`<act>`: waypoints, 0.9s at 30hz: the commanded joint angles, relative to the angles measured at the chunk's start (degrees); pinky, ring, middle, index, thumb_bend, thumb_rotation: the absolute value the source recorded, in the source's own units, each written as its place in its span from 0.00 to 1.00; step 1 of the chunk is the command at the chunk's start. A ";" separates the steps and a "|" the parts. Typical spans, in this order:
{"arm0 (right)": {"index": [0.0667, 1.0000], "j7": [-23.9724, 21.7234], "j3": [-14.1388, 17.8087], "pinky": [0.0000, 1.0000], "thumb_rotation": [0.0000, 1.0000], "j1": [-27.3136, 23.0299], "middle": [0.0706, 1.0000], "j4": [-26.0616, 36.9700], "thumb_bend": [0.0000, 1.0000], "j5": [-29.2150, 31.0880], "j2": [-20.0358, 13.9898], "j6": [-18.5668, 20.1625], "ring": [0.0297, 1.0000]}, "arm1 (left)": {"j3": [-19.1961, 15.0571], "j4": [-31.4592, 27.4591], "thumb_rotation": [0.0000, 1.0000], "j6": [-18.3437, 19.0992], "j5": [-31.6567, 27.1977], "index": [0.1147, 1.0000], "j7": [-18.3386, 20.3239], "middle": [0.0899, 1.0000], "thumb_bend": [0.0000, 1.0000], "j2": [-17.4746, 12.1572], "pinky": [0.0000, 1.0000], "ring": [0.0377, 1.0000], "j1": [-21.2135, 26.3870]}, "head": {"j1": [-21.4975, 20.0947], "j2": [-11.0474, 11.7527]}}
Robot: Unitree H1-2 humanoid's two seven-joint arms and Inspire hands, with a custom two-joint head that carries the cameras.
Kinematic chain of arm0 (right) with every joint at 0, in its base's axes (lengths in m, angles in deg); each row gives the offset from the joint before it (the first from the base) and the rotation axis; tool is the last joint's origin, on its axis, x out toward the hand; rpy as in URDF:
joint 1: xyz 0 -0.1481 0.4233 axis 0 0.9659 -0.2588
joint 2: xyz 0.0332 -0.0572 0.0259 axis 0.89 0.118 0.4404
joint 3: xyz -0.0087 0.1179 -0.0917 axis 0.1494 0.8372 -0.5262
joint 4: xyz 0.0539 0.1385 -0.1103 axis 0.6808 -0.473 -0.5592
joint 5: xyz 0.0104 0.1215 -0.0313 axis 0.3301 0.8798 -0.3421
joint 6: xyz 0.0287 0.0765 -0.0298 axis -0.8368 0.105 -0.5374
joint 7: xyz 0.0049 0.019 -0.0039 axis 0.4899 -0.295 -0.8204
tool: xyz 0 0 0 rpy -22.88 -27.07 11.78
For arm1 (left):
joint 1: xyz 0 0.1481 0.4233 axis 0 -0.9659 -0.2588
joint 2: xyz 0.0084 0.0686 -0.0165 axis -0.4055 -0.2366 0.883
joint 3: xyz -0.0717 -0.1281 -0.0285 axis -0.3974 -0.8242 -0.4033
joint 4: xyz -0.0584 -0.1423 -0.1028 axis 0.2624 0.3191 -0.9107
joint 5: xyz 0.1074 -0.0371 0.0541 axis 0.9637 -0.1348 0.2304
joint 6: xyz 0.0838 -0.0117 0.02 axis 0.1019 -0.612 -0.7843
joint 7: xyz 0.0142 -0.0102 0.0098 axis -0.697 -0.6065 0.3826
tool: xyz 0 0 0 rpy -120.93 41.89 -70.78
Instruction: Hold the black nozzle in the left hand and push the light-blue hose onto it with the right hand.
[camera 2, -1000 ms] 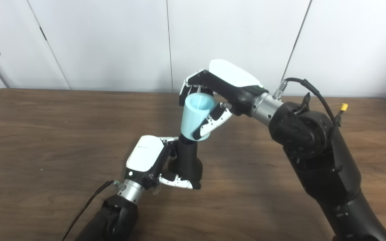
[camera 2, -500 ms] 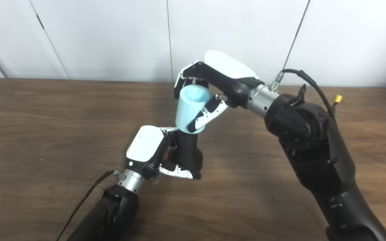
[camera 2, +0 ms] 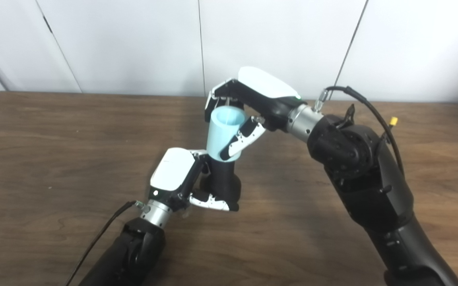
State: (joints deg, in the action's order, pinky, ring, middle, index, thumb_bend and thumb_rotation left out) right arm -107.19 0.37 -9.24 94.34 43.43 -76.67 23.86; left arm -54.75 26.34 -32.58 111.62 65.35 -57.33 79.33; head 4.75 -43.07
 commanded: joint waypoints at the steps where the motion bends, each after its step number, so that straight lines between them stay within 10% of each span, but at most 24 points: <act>1: 0.47 1.50 0.61 0.36 0.00 -1.50 0.46 0.15 0.52 0.07 -0.42 -1.68 0.35 | 0.39 -0.78 0.00 -0.02 0.84 0.43 0.40 0.40 0.50 -0.13 0.41 0.43 0.39 | -0.05 -0.16; 27: 0.50 -0.87 -1.59 0.33 0.00 -0.71 0.46 -1.12 0.51 -1.17 -1.81 -2.28 0.34 | 0.48 -1.89 0.00 0.54 0.94 0.43 0.88 0.39 0.50 -0.03 0.40 0.43 0.27 | -0.39 -1.46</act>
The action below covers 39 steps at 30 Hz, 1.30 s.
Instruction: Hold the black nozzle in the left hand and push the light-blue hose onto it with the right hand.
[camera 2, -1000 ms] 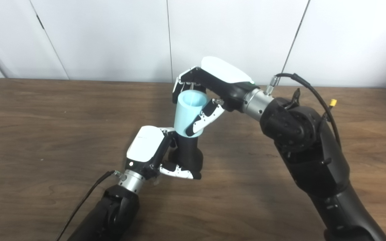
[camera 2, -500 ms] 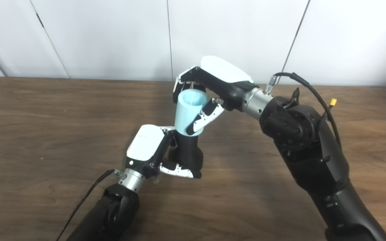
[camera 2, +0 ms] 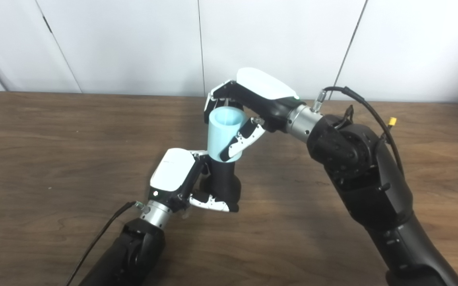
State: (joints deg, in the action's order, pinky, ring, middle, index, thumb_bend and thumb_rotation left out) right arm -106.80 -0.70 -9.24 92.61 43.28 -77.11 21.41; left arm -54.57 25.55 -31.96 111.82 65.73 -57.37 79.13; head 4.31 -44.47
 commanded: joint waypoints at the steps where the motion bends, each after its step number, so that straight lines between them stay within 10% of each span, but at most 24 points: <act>1: 0.51 -1.83 -0.79 0.33 0.00 -0.66 0.45 0.95 0.51 -1.04 -1.54 0.76 0.34 | 0.34 -1.09 0.00 -0.16 0.75 0.43 0.46 0.39 0.50 -0.04 0.40 0.43 0.49 | 0.11 -0.12; 39: 0.47 -1.98 -4.54 0.40 0.00 4.11 0.46 1.77 0.52 -2.17 -4.19 1.73 0.36 | 0.73 -1.42 0.00 -0.01 1.11 0.43 0.42 0.39 0.50 -0.18 0.40 0.42 0.82 | 0.43 -0.79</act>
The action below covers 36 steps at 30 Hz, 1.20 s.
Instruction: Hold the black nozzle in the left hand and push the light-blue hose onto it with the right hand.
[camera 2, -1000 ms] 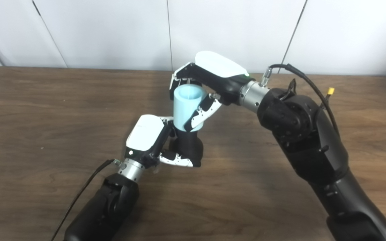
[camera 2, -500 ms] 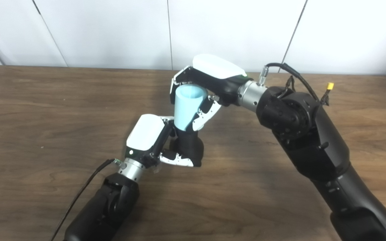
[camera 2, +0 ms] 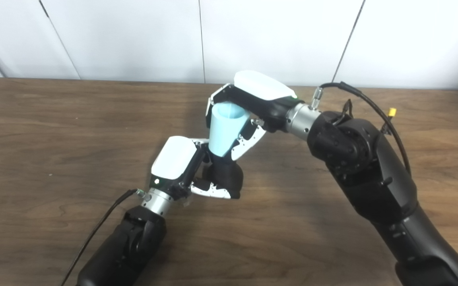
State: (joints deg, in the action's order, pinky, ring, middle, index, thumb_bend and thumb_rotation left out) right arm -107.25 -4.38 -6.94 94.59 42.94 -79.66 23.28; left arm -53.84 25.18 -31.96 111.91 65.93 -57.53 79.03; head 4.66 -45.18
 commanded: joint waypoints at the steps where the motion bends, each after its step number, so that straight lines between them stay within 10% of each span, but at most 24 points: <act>1: 0.47 -1.32 -0.82 0.39 0.00 2.15 0.46 0.24 0.52 -2.01 -1.56 0.20 0.35 | 0.01 -1.01 0.00 -0.02 1.07 0.43 0.10 0.39 0.50 -0.01 0.39 0.42 0.91 | 0.03 -0.03; 36: 0.52 -4.33 -3.67 0.35 0.00 3.76 0.45 5.75 0.51 -8.99 -1.89 1.78 0.35 | -0.22 -1.12 0.00 -0.31 0.82 0.44 0.88 0.38 0.50 0.07 0.40 0.42 0.88 | -0.17 -0.41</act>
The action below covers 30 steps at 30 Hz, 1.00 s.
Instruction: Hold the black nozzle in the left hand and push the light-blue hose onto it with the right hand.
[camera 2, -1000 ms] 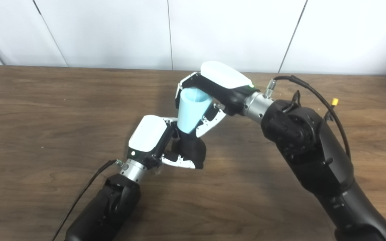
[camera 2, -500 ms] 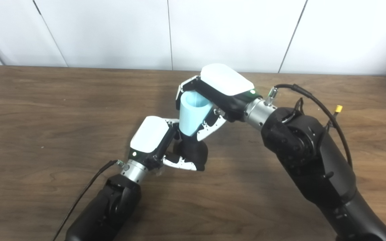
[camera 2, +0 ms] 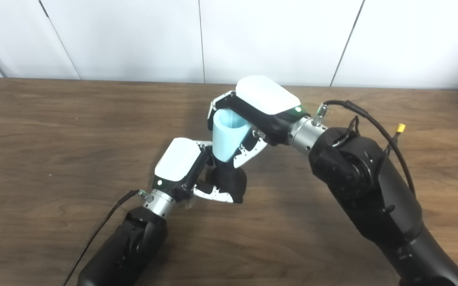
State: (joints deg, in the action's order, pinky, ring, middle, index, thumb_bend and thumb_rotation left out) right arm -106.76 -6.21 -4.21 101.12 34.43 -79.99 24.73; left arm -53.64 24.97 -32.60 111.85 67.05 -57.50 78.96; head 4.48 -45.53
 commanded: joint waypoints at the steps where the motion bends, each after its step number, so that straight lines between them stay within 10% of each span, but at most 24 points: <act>1: 0.51 -5.18 -2.05 0.36 0.00 0.89 0.46 -0.79 0.51 -0.84 -1.78 0.31 0.36 | -0.40 -0.89 0.00 0.30 0.94 0.44 -0.32 0.38 0.50 0.04 0.40 0.42 0.96 | -0.02 -0.11; 6: 0.46 -7.16 -3.21 0.25 0.01 -0.03 0.44 -0.83 0.53 -2.21 -2.96 -0.17 0.31 | -0.36 -1.07 0.00 0.78 1.21 0.43 0.16 0.39 0.50 0.12 0.40 0.42 0.97 | 0.00 -0.18; 9: 0.62 -8.12 -3.67 0.53 0.25 -0.56 0.55 -0.64 0.92 -2.65 -3.34 -0.13 0.56 | -0.40 -1.06 0.00 0.65 1.22 0.44 -0.04 0.38 0.50 0.15 0.40 0.42 0.99 | -0.01 -0.20; 12: 0.64 -8.90 -3.52 0.60 0.30 -0.82 0.59 -0.42 0.97 -2.92 -3.20 0.20 0.61 | -0.36 -1.03 0.00 0.52 1.34 0.44 -0.13 0.38 0.50 0.06 0.40 0.42 1.04 | -0.01 -0.20; 21: 0.75 -12.67 -4.09 0.88 0.41 -2.59 0.84 1.20 1.00 -3.99 -4.29 0.41 0.86 | -0.49 -0.79 0.00 0.26 1.09 0.44 -0.12 0.38 0.50 0.08 0.40 0.42 1.06 | -0.30 -0.18; 30: 0.78 -14.51 -2.99 0.92 0.42 -3.09 0.86 3.38 1.00 -4.82 -4.02 1.01 0.90 | -0.55 -0.29 0.00 0.14 1.38 0.44 -0.96 0.38 0.50 0.23 0.39 0.41 1.18 | -0.48 -0.23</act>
State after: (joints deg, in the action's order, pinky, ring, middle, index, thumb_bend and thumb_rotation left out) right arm -117.47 -8.39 -7.39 103.61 29.28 -82.87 26.07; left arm -53.42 24.90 -33.02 112.01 67.28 -57.36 78.82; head 3.96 -45.70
